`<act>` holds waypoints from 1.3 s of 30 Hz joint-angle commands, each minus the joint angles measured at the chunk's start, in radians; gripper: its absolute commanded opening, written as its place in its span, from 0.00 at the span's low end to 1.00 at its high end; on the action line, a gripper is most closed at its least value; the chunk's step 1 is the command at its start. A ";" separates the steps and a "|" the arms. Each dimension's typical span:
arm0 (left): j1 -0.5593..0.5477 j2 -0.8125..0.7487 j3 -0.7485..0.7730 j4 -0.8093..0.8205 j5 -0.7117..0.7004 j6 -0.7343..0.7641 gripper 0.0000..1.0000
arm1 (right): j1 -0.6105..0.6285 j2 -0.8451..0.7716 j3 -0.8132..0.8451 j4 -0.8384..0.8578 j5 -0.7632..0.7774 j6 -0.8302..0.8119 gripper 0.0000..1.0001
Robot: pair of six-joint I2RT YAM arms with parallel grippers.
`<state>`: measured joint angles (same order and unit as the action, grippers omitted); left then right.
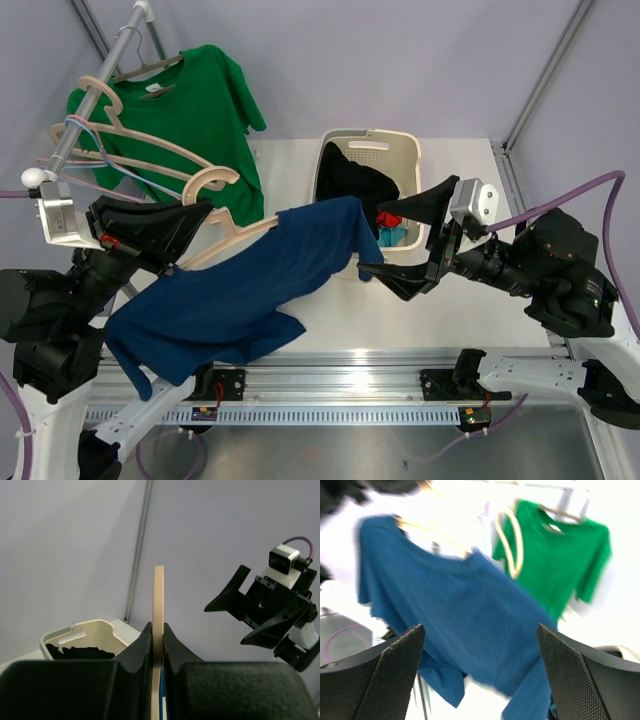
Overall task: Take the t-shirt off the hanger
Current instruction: Pick up the hanger from the clothesline, then remove the T-shirt from the hanger.
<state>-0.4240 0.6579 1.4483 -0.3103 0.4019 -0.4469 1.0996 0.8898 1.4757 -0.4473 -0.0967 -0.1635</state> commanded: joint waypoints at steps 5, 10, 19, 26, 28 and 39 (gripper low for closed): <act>-0.004 0.061 -0.091 0.102 0.223 -0.116 0.00 | -0.001 0.206 0.240 -0.181 -0.254 -0.073 0.99; -0.004 0.083 -0.134 0.123 0.296 -0.115 0.00 | 0.000 0.368 0.376 -0.367 -0.316 -0.096 0.94; -0.004 0.043 -0.143 0.129 0.328 -0.121 0.00 | 0.000 0.437 0.219 -0.308 -0.259 -0.114 0.92; -0.004 0.022 -0.152 0.132 0.345 -0.118 0.00 | -0.001 0.417 0.158 -0.285 -0.296 -0.111 0.45; -0.006 0.020 -0.160 0.151 0.373 -0.121 0.00 | 0.000 0.387 0.137 -0.265 -0.328 -0.119 0.17; -0.004 0.049 -0.252 0.194 0.598 -0.098 0.68 | -0.001 0.293 0.084 -0.205 -0.327 -0.105 0.00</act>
<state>-0.4274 0.7036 1.2312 -0.1677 0.8940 -0.5587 1.1019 1.2316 1.5421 -0.7258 -0.4133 -0.2737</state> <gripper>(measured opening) 0.661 0.122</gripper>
